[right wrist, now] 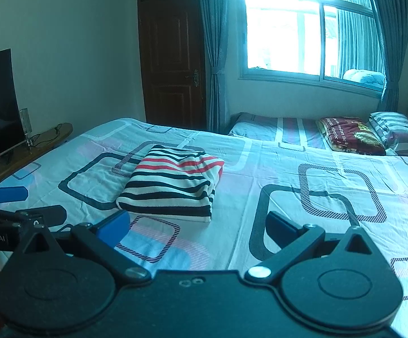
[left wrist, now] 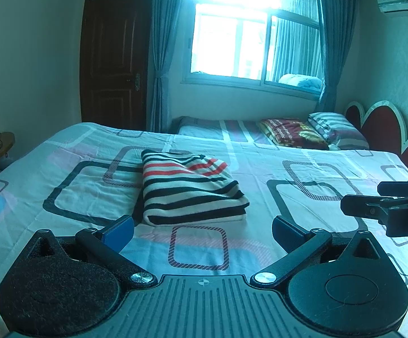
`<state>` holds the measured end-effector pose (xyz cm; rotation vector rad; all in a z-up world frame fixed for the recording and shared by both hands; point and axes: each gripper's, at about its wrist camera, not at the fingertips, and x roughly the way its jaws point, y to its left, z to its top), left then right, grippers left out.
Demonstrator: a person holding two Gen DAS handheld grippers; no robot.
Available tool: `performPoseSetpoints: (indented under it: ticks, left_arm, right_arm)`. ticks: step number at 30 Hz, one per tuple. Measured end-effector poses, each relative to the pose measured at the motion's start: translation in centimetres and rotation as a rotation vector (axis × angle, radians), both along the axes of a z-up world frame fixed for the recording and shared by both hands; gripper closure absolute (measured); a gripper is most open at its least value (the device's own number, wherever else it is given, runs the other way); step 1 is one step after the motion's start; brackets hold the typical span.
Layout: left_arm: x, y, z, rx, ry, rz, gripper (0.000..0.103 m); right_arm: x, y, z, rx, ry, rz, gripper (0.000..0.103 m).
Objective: Fold small clothes
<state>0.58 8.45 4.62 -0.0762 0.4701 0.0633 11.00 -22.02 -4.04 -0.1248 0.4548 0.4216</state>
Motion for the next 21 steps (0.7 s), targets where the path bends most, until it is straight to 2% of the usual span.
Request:
performPoseSetpoints:
  ticks: [21]
  left_arm:
    - [-0.41,0.21,0.09,0.004,-0.036,-0.009,0.0]
  right_arm:
    - [0.43,0.14,-0.31,-0.005,-0.003,0.008,0.001]
